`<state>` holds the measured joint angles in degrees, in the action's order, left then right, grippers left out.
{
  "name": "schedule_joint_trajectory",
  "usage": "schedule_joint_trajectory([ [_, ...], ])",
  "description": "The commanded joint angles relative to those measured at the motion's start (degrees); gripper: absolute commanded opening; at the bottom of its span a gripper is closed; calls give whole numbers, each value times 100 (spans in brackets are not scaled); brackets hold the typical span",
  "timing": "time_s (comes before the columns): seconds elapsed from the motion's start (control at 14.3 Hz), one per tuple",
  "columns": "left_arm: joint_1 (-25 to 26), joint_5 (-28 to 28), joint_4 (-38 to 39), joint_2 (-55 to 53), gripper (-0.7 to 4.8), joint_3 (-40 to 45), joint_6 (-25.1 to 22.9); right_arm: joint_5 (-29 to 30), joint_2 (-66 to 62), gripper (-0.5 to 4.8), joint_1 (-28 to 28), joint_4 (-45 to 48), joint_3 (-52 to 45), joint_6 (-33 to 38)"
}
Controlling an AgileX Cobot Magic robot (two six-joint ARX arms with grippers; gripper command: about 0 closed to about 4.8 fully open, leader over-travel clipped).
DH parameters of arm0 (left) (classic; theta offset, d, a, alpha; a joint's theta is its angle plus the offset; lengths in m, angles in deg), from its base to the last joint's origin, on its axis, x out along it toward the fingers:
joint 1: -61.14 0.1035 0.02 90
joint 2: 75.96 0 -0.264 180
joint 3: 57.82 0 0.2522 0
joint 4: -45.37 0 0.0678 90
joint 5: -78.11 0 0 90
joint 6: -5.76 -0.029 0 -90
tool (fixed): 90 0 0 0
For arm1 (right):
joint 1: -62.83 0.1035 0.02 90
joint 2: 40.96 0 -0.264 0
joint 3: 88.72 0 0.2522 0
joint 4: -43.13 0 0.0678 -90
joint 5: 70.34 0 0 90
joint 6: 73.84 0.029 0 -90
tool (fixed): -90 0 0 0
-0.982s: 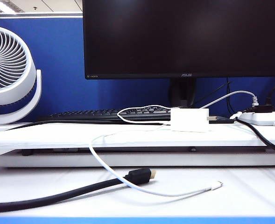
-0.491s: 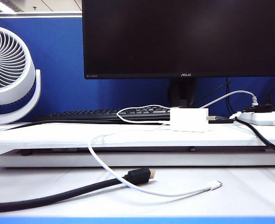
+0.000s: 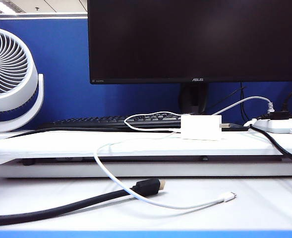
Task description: Pick up the Type-C charging cable and the charging base, insert one end of the Type-C charger into the corresponding slot on the base, and finally place the plugged-in charger back on the table.
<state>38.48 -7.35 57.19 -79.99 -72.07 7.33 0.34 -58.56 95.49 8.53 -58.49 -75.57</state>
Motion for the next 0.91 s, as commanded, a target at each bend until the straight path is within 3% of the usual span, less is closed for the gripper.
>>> schedule_joint_trajectory([
  [0.07,734,251,1167,372,-6,2,-4,-7,4,-1,-2,96,11,24],
  [0.14,1069,-68,1200,398,-6,2,-26,-4,7,-1,-2,94,11,22],
  [0.28,1366,-168,1215,398,-6,2,-155,-7,7,-1,-2,94,11,24],
  [0.35,1644,-197,1215,398,-6,2,-555,-4,7,-1,-2,96,11,22],
  [0.42,1727,-179,1217,398,-6,2,-732,-7,4,-1,-2,94,11,24],
  [0.77,1775,-197,1209,398,-4,0,-710,-22,15,-1,-48,92,11,22],
  [0.84,1775,-188,1209,398,-4,0,-708,-48,98,-1,-713,339,-131,-4],
  [0.91,1773,-177,1207,398,-4,0,-708,627,503,0,-1812,1104,-726,2],
])
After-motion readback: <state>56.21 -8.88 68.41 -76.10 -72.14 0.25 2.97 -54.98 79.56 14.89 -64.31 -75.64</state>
